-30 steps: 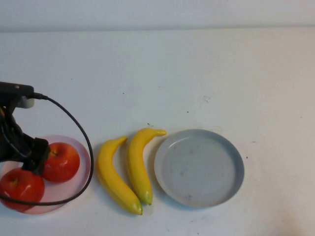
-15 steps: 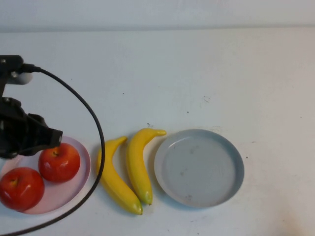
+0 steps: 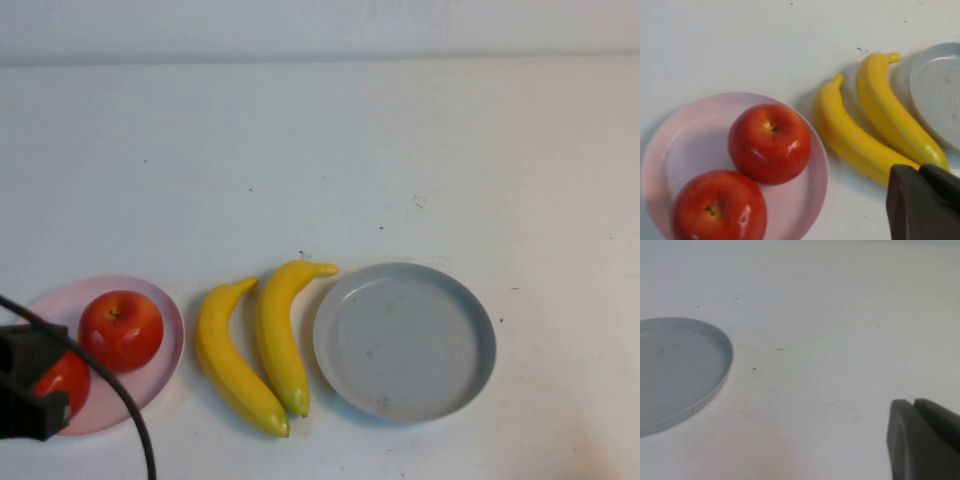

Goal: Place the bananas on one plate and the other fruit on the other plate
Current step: Put another type of fruit in the right plate

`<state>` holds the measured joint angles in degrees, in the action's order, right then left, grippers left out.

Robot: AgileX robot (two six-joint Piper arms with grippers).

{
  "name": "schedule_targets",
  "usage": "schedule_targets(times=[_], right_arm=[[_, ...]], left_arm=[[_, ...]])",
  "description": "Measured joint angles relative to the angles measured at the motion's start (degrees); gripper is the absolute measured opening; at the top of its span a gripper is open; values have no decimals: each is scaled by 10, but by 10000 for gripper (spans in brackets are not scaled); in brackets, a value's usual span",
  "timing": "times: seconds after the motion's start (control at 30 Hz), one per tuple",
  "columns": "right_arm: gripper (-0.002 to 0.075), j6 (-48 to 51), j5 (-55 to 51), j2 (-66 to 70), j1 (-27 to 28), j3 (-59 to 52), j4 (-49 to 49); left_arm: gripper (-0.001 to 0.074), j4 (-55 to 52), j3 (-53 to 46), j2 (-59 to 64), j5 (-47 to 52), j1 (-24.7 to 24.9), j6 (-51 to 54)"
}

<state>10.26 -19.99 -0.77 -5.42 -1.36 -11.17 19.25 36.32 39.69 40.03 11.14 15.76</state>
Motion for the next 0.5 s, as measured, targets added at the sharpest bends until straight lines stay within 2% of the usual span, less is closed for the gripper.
schedule_targets(times=[0.2, 0.4, 0.5], right_arm=[[-17, 0, 0, 0, 0, 0, 0], [-17, 0, 0, 0, 0, 0, 0], [-17, 0, 0, 0, 0, 0, 0]], left_arm=[[0, -87, -12, -27, -1, 0, 7], [0, -97, -12, -27, -15, 0, -1], [0, -97, -17, -29, -57, 0, -7]])
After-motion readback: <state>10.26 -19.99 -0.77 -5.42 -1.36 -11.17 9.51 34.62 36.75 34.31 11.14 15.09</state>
